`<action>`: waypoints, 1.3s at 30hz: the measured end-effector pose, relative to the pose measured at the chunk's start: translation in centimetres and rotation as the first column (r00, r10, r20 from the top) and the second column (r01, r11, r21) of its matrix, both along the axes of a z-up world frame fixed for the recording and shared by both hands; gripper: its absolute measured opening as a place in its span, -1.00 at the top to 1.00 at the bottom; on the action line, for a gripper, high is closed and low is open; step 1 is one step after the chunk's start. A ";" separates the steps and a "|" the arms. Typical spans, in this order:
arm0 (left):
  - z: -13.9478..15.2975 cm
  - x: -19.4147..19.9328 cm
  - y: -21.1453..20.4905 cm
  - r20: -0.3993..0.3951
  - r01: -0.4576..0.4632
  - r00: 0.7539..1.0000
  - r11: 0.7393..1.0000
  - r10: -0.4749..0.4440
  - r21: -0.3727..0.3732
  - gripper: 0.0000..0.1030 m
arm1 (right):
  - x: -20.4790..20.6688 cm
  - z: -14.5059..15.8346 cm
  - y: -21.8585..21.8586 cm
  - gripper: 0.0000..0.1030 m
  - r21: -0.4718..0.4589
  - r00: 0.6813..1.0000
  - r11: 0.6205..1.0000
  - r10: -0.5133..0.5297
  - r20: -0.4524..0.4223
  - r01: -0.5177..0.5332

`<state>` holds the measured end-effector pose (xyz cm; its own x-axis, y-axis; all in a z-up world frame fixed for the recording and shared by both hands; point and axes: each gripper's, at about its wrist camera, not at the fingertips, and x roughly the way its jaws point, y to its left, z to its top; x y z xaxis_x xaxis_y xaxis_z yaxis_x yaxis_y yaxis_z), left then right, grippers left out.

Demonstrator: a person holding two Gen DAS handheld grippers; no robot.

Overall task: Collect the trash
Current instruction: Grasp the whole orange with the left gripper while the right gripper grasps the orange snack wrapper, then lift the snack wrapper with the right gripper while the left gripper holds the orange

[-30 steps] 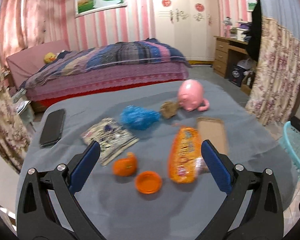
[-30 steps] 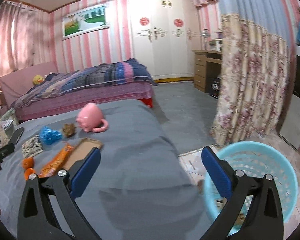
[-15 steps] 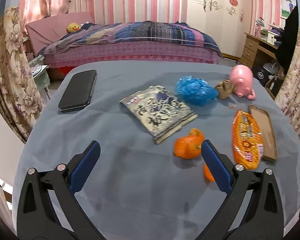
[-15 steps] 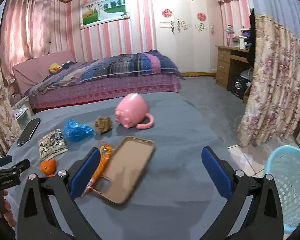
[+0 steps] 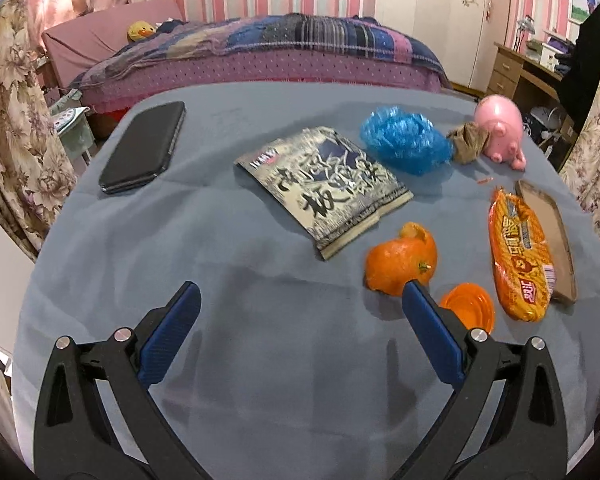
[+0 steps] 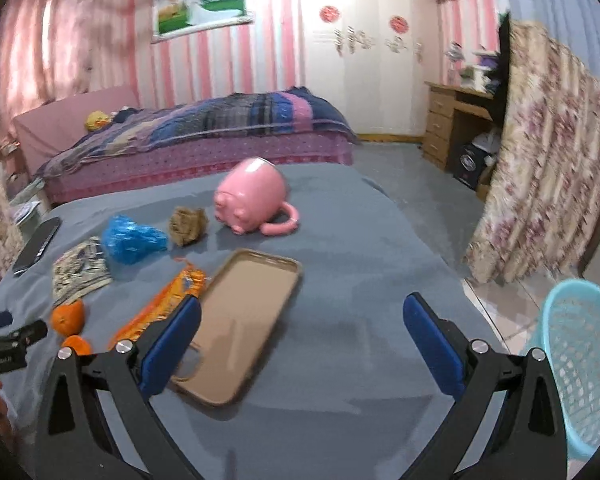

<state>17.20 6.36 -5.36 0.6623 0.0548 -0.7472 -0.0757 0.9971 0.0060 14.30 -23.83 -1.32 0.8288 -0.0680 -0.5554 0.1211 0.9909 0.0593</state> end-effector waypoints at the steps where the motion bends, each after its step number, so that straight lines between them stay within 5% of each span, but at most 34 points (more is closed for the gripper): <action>1: -0.1 0.2 -0.3 0.000 0.001 1.000 1.000 -0.001 0.003 -0.89 | 0.3 -0.2 -0.3 -0.92 0.003 1.000 1.000 -0.005 -0.010 0.005; 8: -0.3 2.0 -2.8 -0.017 0.020 1.000 0.999 -0.020 -0.027 -0.87 | 0.9 -0.9 -0.6 -0.92 0.029 0.999 0.999 0.030 -0.037 -0.029; 17: -0.6 2.2 -3.9 -0.044 0.074 0.996 0.995 -0.078 -0.069 0.27 | 0.9 -1.4 0.7 -0.90 0.036 0.996 0.996 0.079 -0.045 -0.078; 25: 1.5 0.6 -1.8 0.040 -0.005 0.999 1.000 0.006 -0.022 0.32 | 0.2 -1.3 5.5 -0.78 -0.001 0.978 0.979 0.204 -0.049 -0.205; 28: 2.0 -0.1 -1.1 0.063 -0.035 0.997 0.999 0.034 0.018 0.32 | 0.5 -1.9 8.4 -0.66 -0.044 0.959 0.961 0.270 -0.083 -0.275; 35: 2.2 -0.3 0.1 0.058 -0.046 0.997 0.999 0.047 -0.010 0.32 | 2.1 -3.7 10.3 0.17 -0.004 0.923 0.940 0.336 -0.188 -0.342; 39: 2.1 -0.3 -0.1 0.054 -0.043 0.998 0.999 0.044 -0.017 0.32 | 2.1 -4.0 10.0 0.60 0.035 0.922 0.937 0.348 -0.172 -0.347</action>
<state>16.93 6.29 -3.22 0.6989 0.0730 -0.7115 -0.1189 0.9928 -0.0149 16.38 -13.85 -5.35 0.6914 0.2092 -0.6916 -0.2219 0.9724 0.0724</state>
